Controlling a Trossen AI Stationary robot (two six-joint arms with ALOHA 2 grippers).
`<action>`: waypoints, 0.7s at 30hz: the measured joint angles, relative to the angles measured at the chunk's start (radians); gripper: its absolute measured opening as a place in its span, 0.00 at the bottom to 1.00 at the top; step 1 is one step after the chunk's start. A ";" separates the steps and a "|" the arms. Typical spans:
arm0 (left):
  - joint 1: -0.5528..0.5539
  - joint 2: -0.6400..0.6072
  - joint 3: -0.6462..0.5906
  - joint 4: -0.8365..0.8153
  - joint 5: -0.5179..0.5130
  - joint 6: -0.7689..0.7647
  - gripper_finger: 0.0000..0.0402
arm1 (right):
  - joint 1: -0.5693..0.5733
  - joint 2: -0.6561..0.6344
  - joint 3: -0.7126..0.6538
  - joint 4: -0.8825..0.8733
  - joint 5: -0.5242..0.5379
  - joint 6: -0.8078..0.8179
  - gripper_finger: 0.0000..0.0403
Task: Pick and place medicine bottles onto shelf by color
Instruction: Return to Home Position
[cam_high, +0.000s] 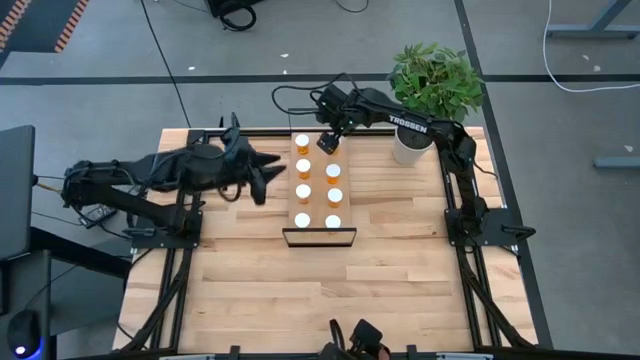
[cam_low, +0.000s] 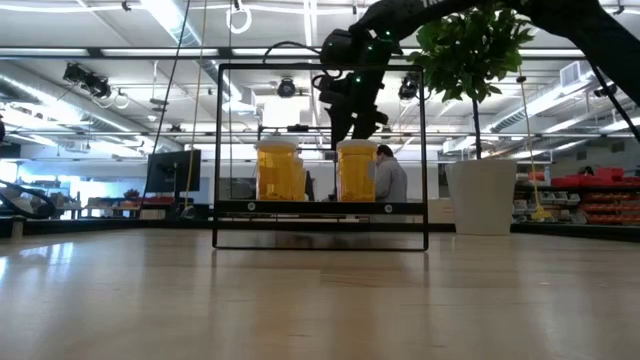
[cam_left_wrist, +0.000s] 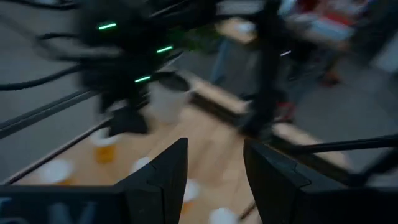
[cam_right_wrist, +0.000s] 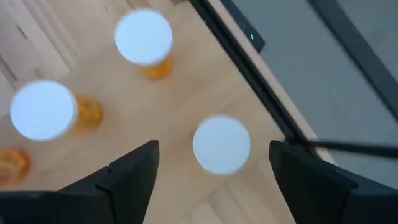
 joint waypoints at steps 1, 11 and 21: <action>0.032 0.000 0.000 -0.032 0.001 0.002 0.40 | 0.000 0.000 0.002 -0.017 0.000 0.005 0.77; 0.409 0.106 0.000 -0.153 0.371 0.173 0.40 | 0.048 -0.061 0.067 -0.160 -0.074 0.056 0.77; 0.480 0.249 -0.001 -0.032 0.626 0.198 0.40 | 0.069 -0.084 0.163 -0.207 -0.059 0.089 0.77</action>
